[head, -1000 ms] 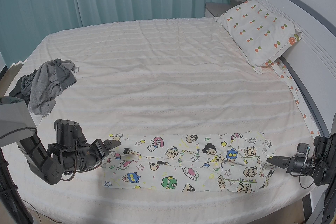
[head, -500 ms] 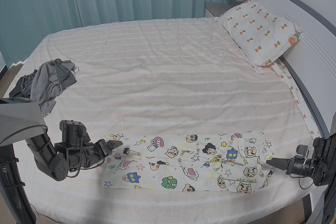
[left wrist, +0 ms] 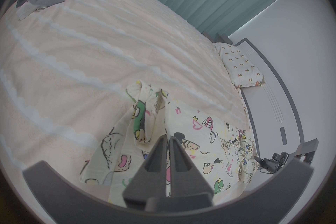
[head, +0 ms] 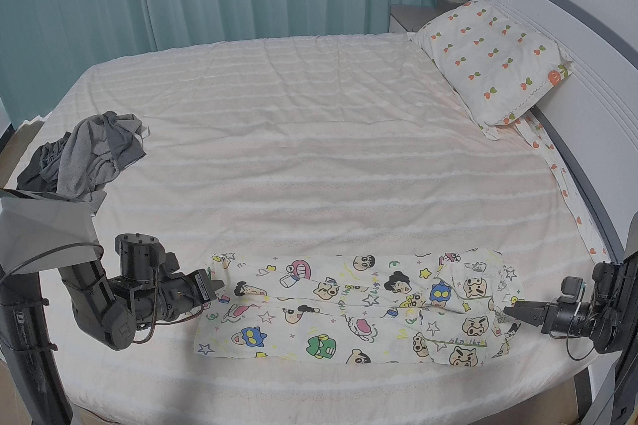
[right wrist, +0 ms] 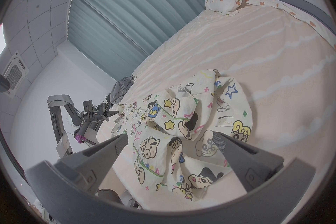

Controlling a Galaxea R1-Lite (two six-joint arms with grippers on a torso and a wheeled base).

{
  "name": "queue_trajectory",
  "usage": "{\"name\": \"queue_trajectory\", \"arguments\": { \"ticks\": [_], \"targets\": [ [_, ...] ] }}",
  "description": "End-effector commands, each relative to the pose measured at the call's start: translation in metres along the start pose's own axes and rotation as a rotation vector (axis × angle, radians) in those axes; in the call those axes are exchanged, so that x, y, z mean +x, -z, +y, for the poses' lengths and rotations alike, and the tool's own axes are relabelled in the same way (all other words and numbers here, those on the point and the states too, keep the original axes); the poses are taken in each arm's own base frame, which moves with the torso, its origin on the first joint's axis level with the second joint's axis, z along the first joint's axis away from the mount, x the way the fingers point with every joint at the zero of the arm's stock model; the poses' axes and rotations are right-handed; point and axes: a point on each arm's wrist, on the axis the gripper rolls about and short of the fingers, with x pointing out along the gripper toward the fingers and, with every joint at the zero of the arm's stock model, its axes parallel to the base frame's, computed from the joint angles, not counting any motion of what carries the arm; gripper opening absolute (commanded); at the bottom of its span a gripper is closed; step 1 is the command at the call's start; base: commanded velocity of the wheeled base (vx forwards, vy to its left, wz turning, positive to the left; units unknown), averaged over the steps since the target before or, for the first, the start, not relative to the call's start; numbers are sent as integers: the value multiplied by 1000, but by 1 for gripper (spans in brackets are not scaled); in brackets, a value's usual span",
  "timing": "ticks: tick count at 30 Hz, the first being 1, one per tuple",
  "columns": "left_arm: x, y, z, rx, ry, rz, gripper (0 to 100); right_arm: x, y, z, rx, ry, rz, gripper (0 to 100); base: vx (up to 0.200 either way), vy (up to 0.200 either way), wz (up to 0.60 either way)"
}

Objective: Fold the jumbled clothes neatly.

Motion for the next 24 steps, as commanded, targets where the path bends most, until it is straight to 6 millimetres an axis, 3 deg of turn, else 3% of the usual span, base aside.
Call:
{"name": "queue_trajectory", "arguments": {
  "ticks": [1, 8, 24],
  "targets": [
    [-8, 2, 6, -3, -23, 6, 0, 1, 0, 0, -4, -2, -2, 100, 0, 0, 0],
    [-19, -7, 28, 119, -85, -25, 0, 1, 2, -1, -6, -3, 4, 100, 0, 0, 0],
    [-19, -16, 29, 196, -93, -59, 0, 2, 2, -1, -11, -4, 5, 100, 0, 0, 0]
  ]
}}
